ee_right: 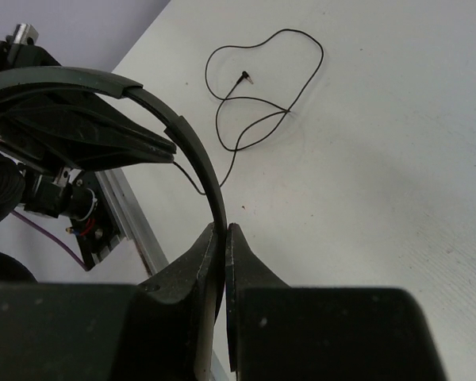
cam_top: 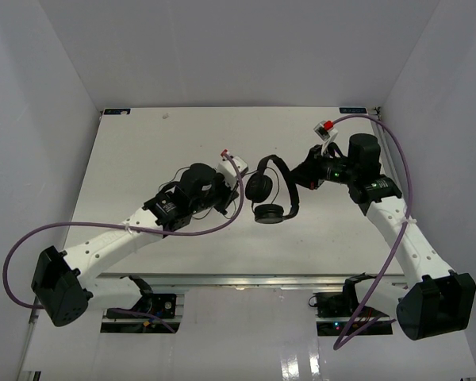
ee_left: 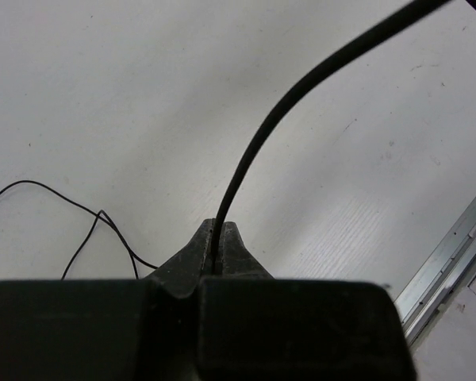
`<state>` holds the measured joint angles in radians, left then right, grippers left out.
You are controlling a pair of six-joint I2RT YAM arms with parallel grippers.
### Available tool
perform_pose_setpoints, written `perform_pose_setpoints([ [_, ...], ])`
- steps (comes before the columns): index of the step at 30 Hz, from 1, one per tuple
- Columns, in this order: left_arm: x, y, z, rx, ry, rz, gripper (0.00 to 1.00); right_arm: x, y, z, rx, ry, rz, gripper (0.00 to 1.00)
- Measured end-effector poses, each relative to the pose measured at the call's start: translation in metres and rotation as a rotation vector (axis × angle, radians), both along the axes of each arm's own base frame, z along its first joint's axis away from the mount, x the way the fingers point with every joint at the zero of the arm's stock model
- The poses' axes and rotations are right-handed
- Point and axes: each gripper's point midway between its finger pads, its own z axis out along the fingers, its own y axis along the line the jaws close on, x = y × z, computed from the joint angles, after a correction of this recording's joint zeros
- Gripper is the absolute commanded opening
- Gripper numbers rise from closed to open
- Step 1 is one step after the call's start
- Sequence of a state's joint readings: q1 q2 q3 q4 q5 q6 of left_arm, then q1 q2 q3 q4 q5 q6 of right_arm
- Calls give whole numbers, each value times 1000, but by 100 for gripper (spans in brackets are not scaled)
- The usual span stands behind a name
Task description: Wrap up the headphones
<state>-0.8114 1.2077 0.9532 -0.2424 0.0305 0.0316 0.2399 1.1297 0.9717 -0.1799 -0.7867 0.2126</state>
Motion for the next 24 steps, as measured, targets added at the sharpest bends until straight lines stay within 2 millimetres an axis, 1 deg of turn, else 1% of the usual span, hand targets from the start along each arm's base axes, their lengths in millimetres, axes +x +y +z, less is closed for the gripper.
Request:
perform_pose_setpoints([
  [2,0,-1,-5,-15,3,7,0,-1,0,4,12,6,3,8],
  [6,-2,1,-22,-30,29,21,0,-1,-1,11,37,23,3,8],
  [8,-2,2,-26,-49,33,31,0,-1,-2,14,51,37,-1,8],
  [12,0,0,-20,-115,8,43,0,0,-2,18,84,84,-9,8],
  [16,8,-10,-5,-191,-25,52,1,3,0,22,118,138,-14,8],
  [18,13,-16,-4,-215,-29,57,5,6,1,26,130,147,-19,8],
  [22,20,-23,-5,-249,-21,68,18,7,2,31,148,156,-25,8],
  [23,21,-24,-4,-258,-20,70,20,7,2,31,150,158,-25,8],
  [24,22,-25,-2,-270,-22,72,27,7,2,32,153,161,-26,8],
])
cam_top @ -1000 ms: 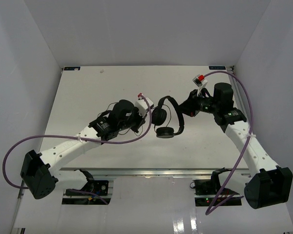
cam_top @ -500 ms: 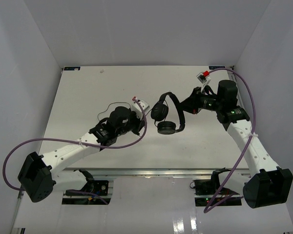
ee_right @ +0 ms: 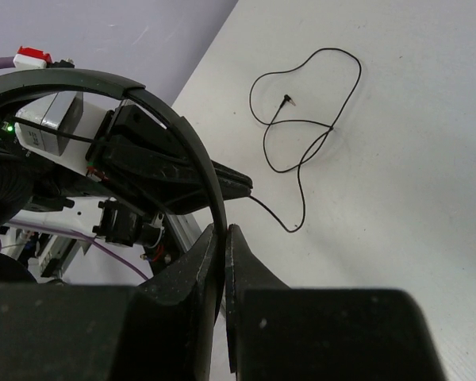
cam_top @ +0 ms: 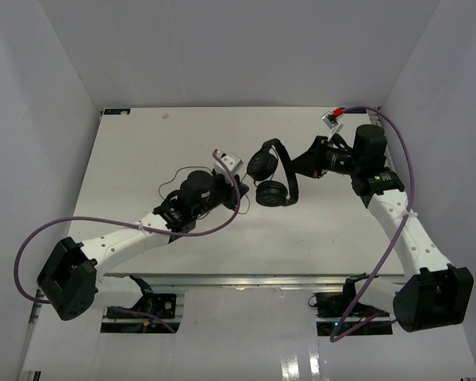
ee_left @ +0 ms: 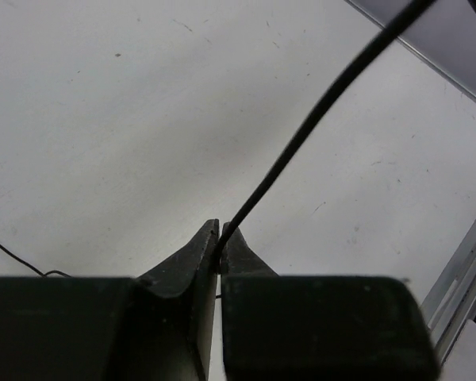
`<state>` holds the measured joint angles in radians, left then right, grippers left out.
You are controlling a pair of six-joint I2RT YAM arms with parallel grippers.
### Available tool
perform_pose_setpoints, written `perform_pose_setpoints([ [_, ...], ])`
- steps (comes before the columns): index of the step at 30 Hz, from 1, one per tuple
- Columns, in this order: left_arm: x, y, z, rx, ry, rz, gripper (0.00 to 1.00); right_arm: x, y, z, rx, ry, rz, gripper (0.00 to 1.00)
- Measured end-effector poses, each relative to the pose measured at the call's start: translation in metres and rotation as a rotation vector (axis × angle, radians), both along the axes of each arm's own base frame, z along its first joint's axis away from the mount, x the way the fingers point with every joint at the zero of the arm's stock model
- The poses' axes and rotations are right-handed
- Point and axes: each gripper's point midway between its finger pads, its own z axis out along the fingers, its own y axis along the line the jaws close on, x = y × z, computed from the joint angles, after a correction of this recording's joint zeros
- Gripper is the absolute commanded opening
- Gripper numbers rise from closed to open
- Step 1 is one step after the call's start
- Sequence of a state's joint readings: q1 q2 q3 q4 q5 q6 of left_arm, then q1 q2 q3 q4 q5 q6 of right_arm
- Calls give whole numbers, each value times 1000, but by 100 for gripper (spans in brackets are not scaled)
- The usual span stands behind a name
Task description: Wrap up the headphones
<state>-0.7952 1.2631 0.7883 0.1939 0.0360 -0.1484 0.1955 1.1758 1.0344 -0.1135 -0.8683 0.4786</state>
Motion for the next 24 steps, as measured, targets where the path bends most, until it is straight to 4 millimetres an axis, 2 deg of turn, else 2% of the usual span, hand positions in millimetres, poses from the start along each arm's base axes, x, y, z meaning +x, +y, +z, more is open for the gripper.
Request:
perform_pose_setpoints([
  [5,2,-4,10,-66,-17,8,58,3,1,8,19,4,-4,8],
  [9,-1,-1,4,-106,-30,9,67,11,2,23,32,-13,-7,8],
  [15,-9,4,-18,-104,-59,-10,70,14,3,36,48,-33,-11,8],
  [24,-9,10,-28,-31,-119,-24,70,16,1,36,51,-26,-20,8],
])
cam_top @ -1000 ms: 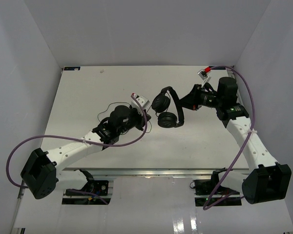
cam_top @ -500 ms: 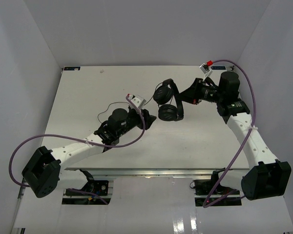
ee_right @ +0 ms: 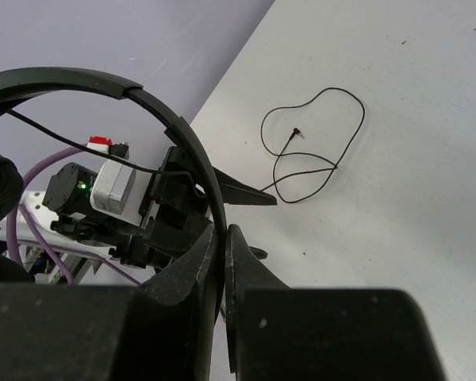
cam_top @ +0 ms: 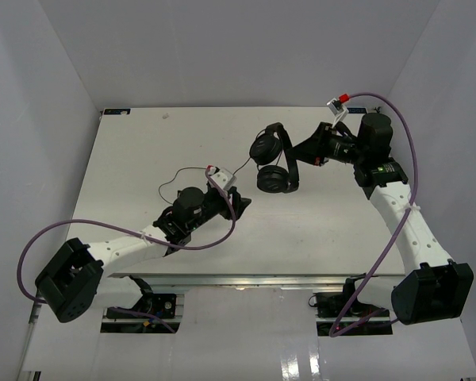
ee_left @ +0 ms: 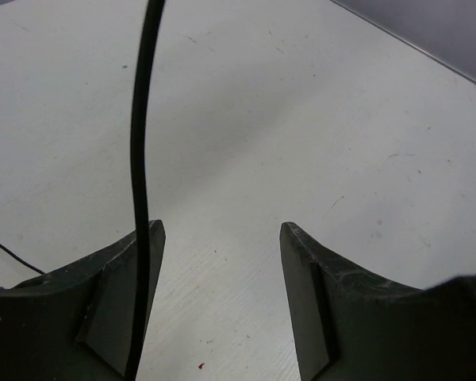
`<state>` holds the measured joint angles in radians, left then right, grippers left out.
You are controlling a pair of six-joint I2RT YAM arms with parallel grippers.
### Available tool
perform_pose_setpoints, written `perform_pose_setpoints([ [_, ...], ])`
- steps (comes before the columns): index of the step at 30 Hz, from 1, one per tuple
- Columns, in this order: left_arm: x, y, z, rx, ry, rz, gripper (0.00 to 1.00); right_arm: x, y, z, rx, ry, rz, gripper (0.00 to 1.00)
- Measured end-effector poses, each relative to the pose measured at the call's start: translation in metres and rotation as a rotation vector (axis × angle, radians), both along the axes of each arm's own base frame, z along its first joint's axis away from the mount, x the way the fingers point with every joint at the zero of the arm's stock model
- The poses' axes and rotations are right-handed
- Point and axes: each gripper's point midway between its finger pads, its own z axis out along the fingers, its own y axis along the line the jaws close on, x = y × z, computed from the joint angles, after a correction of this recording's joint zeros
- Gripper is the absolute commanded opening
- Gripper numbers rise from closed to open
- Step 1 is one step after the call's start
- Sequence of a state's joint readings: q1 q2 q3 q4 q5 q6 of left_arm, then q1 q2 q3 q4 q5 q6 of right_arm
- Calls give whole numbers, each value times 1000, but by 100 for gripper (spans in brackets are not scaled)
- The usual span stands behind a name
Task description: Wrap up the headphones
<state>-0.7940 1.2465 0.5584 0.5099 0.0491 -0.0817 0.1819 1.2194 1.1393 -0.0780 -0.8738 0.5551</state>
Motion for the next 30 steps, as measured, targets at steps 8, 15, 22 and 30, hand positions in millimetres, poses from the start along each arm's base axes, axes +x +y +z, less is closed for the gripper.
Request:
perform_pose_setpoints([
  [8,-6,23,-40,77,41,35,70,4,-5,8,7,-14,-17,8],
  [15,-12,36,-47,74,41,49,71,6,-7,11,8,-20,-26,8],
  [22,-22,30,-19,11,-9,-15,72,7,-10,11,7,-20,-35,8],
  [30,-38,33,-13,-17,-21,-61,70,12,-14,9,6,-14,-48,8],
])
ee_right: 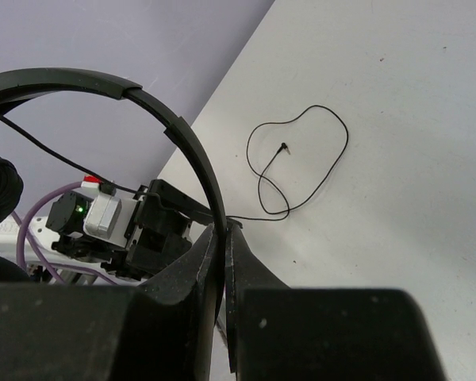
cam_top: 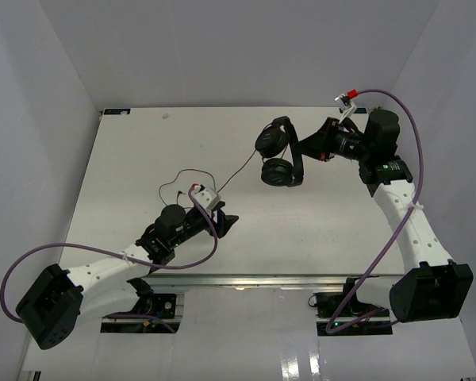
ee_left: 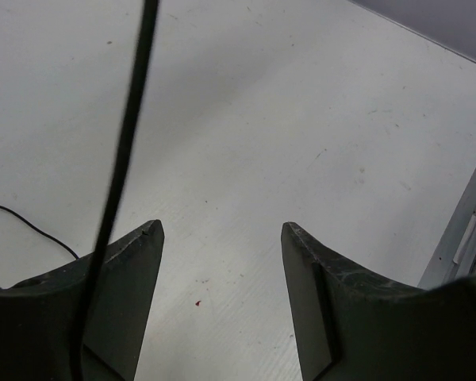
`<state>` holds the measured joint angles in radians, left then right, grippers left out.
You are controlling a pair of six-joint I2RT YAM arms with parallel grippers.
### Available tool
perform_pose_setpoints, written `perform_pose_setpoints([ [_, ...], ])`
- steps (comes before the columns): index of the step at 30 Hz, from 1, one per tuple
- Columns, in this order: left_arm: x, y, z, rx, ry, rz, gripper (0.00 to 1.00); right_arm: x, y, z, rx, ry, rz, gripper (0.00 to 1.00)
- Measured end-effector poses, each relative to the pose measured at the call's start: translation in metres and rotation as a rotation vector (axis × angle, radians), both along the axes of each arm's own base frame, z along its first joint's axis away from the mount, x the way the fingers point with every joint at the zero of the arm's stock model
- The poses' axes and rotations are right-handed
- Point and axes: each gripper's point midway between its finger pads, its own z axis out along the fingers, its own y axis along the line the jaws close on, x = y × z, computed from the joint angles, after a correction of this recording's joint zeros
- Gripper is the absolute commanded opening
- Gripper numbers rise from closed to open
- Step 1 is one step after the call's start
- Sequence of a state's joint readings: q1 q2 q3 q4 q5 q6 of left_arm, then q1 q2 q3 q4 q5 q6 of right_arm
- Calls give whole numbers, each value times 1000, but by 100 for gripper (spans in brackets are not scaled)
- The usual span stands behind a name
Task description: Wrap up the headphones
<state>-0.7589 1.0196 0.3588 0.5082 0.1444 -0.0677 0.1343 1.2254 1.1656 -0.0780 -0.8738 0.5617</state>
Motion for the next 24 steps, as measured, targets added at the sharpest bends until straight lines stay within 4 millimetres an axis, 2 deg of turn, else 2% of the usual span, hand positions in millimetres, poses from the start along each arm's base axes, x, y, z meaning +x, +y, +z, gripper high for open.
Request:
perform_pose_setpoints([
  [1,-2,1,-4,5,8,-1,68,0,0,0,0,1,-1,8],
  [2,-3,3,-10,12,20,-1,61,1,0,-1,0,2,-2,8],
  [4,-6,5,-20,27,46,0,41,1,-1,-1,-1,3,-5,8],
  [5,-7,6,-24,33,55,0,38,2,-1,-1,-1,3,-8,8],
  [6,-7,6,-28,36,67,1,22,2,-1,-1,-2,3,-10,8],
  [7,-8,5,-30,34,80,3,16,3,-2,-1,-2,3,-12,8],
  [9,-8,4,-35,37,103,3,10,4,-2,-1,-4,3,-22,8],
  [14,-9,-1,-45,35,166,-7,9,16,-8,-8,-23,18,-96,8],
  [24,1,-26,-35,19,250,-35,13,56,-36,-41,-148,103,-441,8],
])
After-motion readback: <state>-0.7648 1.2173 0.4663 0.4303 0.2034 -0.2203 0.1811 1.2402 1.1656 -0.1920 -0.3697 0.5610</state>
